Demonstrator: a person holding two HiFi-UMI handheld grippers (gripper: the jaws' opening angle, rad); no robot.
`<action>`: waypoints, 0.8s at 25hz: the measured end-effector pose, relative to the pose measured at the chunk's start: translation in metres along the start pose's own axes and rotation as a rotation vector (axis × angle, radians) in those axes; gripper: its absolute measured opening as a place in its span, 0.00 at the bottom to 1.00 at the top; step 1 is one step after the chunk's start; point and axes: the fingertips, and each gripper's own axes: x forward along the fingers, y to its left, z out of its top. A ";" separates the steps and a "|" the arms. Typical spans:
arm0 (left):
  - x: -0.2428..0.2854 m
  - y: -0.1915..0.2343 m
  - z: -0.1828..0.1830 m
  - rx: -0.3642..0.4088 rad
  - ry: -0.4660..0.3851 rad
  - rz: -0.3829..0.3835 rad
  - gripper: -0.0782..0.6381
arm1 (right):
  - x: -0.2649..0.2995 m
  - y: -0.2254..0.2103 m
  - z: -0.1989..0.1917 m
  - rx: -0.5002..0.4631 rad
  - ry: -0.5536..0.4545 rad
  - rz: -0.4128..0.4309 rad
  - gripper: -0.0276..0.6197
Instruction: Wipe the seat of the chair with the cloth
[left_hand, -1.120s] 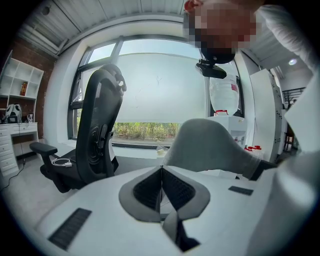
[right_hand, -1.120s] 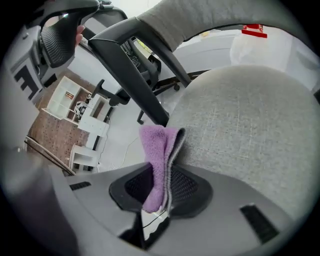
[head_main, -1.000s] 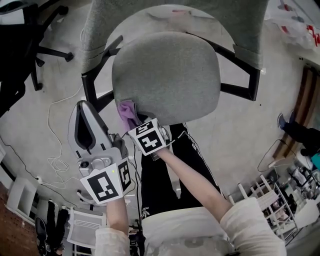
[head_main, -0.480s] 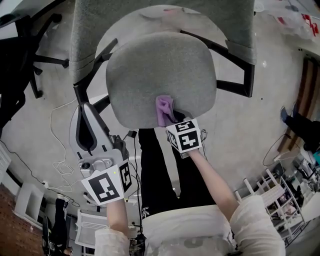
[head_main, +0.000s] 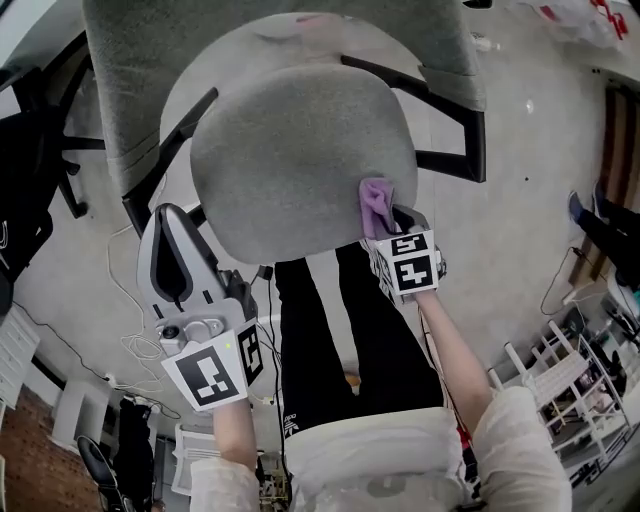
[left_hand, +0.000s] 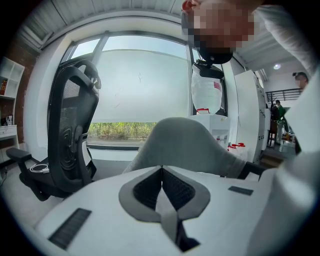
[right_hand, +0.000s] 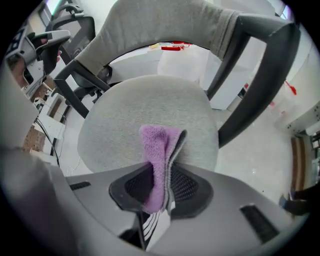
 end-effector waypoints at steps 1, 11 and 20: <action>0.002 -0.004 0.001 0.002 0.001 -0.005 0.13 | -0.002 -0.009 -0.001 0.006 0.001 -0.012 0.18; 0.017 -0.042 0.007 0.011 -0.002 -0.051 0.13 | -0.013 -0.072 -0.014 0.041 0.020 -0.149 0.18; 0.019 -0.052 0.011 0.023 -0.009 -0.061 0.13 | -0.010 -0.093 -0.020 0.068 0.038 -0.203 0.18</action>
